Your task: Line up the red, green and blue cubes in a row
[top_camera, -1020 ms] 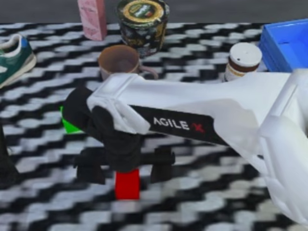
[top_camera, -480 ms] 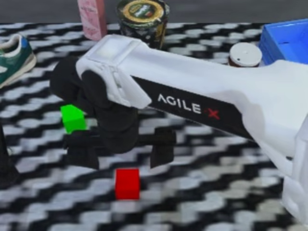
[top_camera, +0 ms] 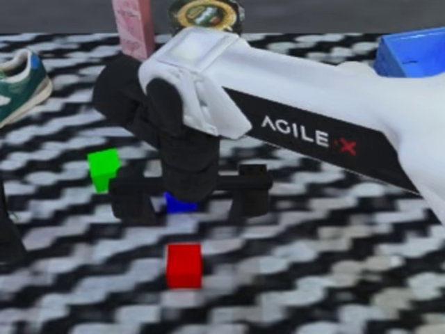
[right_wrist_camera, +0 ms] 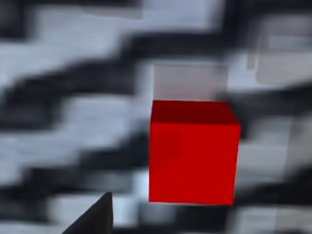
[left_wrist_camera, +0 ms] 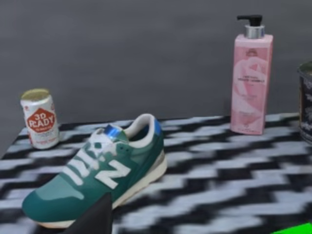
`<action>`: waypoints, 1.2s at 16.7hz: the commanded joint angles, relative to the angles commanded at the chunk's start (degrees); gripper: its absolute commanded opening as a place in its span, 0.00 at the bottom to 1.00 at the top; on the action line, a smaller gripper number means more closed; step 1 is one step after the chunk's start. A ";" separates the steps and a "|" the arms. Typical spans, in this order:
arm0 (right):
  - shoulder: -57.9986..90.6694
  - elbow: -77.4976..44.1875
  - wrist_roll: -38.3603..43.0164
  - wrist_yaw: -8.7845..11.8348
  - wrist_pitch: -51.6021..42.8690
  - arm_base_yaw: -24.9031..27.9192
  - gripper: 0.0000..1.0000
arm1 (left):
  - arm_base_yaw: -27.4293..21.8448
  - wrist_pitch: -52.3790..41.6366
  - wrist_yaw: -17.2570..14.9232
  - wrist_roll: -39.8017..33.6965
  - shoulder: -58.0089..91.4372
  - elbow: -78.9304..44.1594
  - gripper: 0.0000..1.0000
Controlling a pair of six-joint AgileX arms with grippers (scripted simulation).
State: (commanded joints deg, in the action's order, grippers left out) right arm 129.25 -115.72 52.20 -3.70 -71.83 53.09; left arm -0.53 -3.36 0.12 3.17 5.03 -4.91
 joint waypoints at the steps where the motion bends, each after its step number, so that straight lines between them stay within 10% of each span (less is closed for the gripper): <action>1: -2.93 2.42 -1.47 -0.79 1.52 -1.24 1.00 | -0.30 -1.61 0.01 1.52 2.55 -2.48 1.00; 11: -59.65 49.19 -24.71 -6.68 27.85 -23.39 1.00 | -5.67 -28.41 -0.23 26.21 54.71 -43.52 1.00; 20: -110.36 97.87 -45.43 -2.18 56.52 -44.42 1.00 | -10.29 -53.10 -0.13 48.56 101.35 -79.86 1.00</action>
State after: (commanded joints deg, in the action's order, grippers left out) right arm 18.89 -17.85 6.77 -5.88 -15.31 8.67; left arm -10.82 -56.46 -0.01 51.73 106.38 -84.78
